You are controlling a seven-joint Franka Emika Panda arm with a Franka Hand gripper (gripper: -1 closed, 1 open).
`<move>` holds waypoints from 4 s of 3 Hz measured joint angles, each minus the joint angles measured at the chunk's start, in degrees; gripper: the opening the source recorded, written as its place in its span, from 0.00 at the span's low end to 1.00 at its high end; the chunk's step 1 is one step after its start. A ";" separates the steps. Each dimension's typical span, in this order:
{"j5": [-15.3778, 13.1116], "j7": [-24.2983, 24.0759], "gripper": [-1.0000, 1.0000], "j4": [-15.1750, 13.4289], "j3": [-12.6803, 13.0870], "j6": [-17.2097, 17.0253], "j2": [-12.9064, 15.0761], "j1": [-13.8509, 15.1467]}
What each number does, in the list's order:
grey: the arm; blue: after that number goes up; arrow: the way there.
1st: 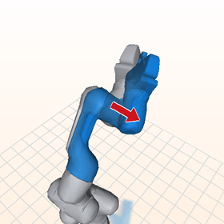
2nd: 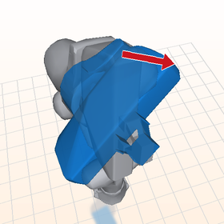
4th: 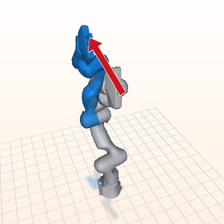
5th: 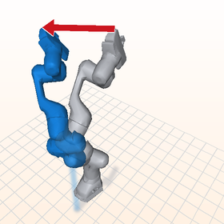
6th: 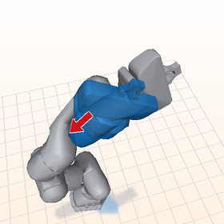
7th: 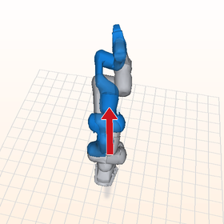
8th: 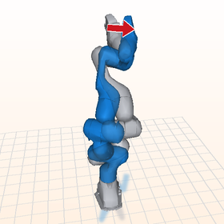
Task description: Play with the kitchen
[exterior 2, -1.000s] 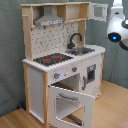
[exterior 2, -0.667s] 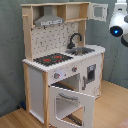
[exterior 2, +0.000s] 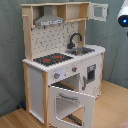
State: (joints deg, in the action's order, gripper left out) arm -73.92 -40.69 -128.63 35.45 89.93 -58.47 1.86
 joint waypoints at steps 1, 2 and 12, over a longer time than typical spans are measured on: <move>1.20 -0.41 1.00 -2.83 -3.26 -0.01 -2.54 -2.99; 1.53 -0.43 1.00 -4.19 -4.56 -0.01 -3.87 -4.25; 1.41 11.39 0.00 -13.65 -31.15 35.14 -9.26 -12.79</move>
State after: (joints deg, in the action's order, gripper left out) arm -72.51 -29.29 -142.28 4.29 125.06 -67.73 -10.93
